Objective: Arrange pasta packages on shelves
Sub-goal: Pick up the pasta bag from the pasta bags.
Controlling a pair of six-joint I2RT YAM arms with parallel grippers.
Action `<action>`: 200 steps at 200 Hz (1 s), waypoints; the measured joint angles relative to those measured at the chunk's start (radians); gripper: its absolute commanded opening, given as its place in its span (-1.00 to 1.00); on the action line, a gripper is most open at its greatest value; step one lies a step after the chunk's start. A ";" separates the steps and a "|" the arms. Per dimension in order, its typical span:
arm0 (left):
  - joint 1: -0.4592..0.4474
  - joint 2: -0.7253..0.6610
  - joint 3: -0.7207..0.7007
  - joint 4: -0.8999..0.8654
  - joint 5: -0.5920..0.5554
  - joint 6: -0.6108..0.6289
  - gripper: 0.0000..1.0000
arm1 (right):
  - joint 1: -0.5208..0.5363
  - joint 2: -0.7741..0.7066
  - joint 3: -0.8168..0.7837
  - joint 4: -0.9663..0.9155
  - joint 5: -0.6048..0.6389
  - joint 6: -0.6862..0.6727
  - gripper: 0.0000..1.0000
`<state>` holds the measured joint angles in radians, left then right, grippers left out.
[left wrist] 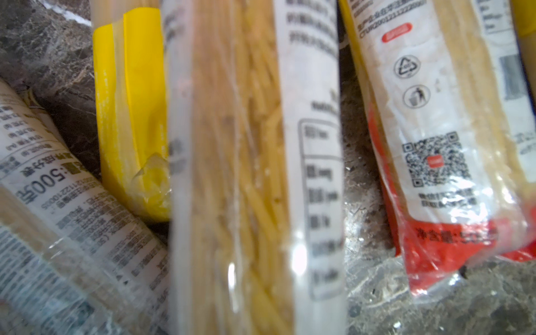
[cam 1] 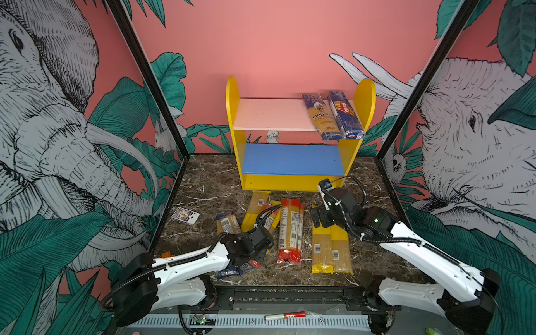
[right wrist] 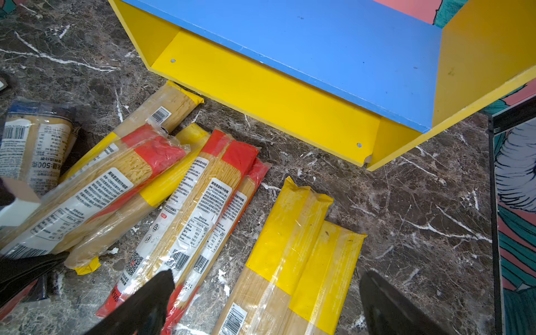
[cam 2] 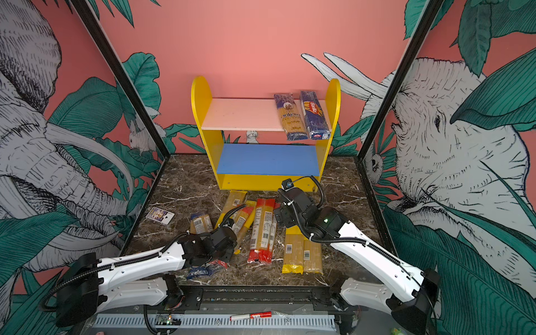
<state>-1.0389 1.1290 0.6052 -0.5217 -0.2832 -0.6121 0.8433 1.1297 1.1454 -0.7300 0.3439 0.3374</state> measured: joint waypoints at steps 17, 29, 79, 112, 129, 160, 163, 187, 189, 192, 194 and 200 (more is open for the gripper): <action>0.000 -0.013 0.002 -0.026 0.000 0.009 -1.00 | 0.000 0.005 0.002 0.000 -0.008 0.000 0.98; 0.002 -0.024 0.002 -0.042 -0.001 0.016 -1.00 | -0.001 0.010 0.002 0.000 -0.013 0.000 0.98; 0.002 -0.047 0.043 -0.081 0.003 0.042 -1.00 | -0.002 0.013 0.002 -0.002 -0.019 0.004 0.98; 0.003 -0.052 0.106 -0.102 0.014 0.062 -1.00 | -0.007 0.011 0.002 -0.002 -0.034 0.004 0.98; 0.003 -0.052 0.163 -0.136 0.011 0.080 -1.00 | -0.011 0.006 0.002 -0.005 -0.045 0.004 0.98; 0.003 -0.082 0.275 -0.199 -0.016 0.117 -1.00 | -0.015 -0.010 0.002 -0.012 -0.054 0.004 0.98; 0.003 -0.087 0.283 -0.204 -0.020 0.121 -1.00 | -0.016 -0.012 0.002 -0.013 -0.055 0.004 0.98; 0.003 -0.133 0.361 -0.249 -0.069 0.151 -1.00 | -0.024 -0.032 0.002 -0.015 -0.066 0.003 0.98; 0.003 -0.135 0.365 -0.251 -0.072 0.154 -1.00 | -0.024 -0.033 0.002 -0.015 -0.067 0.003 0.98; 0.003 -0.139 0.375 -0.256 -0.079 0.159 -1.00 | -0.025 -0.035 0.002 -0.015 -0.068 0.003 0.98; 0.003 -0.142 0.381 -0.259 -0.084 0.162 -1.00 | -0.026 -0.037 0.002 -0.015 -0.068 0.003 0.98; 0.003 -0.148 0.399 -0.269 -0.097 0.170 -1.00 | -0.028 -0.041 0.002 -0.016 -0.069 0.003 0.98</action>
<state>-1.0359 0.9806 1.0042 -0.7902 -0.3801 -0.4423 0.8154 1.0889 1.1477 -0.7456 0.2749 0.3408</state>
